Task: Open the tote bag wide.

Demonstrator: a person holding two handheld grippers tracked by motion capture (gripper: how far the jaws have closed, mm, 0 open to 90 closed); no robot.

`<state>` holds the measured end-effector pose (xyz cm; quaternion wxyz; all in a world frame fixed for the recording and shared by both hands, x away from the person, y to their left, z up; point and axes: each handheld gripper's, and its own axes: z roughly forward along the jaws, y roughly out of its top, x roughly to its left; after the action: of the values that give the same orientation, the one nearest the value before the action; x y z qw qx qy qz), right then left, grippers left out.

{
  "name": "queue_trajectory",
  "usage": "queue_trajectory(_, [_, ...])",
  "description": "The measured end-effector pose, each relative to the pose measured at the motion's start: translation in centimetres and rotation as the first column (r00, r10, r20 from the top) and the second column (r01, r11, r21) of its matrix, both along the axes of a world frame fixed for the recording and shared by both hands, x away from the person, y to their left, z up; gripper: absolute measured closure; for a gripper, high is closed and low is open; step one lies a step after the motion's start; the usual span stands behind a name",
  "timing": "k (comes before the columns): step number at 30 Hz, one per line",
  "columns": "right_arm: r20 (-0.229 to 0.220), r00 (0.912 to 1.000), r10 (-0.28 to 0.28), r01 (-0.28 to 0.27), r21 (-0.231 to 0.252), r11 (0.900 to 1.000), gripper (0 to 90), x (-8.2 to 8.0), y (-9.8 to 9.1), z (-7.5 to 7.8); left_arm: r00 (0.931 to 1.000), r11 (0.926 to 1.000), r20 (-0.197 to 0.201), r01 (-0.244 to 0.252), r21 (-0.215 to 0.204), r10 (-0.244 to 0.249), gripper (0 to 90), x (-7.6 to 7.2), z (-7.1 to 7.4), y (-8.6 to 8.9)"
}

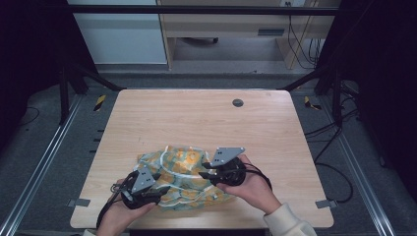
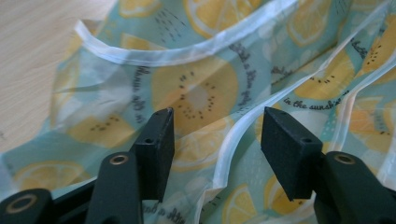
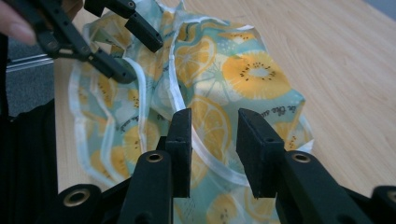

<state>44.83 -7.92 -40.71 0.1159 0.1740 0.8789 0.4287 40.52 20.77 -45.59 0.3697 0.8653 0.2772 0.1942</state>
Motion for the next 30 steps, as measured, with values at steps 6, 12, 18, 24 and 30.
queue_trajectory(6, [-0.026, 0.9997, -0.004, 0.004, -0.009, 1.0, 57.3, 0.3, 0.4, -1.0, 0.9986, 0.9989, -0.029, 0.045, 0.015, -0.045, 44.4, -0.3, -0.3, -0.4])
queue_trajectory(12, [-0.029, 0.9996, 0.001, -0.003, -0.041, 0.9991, 46.6, 0.4, 0.3, -1.8, 0.9959, 0.9958, -0.048, 0.08, 0.046, -0.077, 45.4, -0.6, -0.8, -1.0])
queue_trajectory(18, [-0.042, 0.999, 0.018, -0.021, -0.085, 0.9962, 52.8, 0.1, 0.6, -3.0, 0.9935, 0.9921, -0.062, 0.1, 0.075, -0.096, 57.1, -0.8, -0.9, -1.0])
queue_trajectory(24, [-0.026, 0.9993, 0.028, -0.031, -0.122, 0.992, 81.8, -0.4, 0.5, -3.1, 0.9914, 0.9899, -0.087, 0.106, 0.094, -0.098, 73.6, -0.7, -1.0, -0.9])
queue_trajectory(30, [-0.018, 0.9991, 0.038, -0.039, -0.112, 0.993, 85.4, -0.6, 0.3, -1.5, 0.9903, 0.9905, -0.098, 0.107, 0.086, -0.099, 81.8, -0.6, -0.7, -0.6])
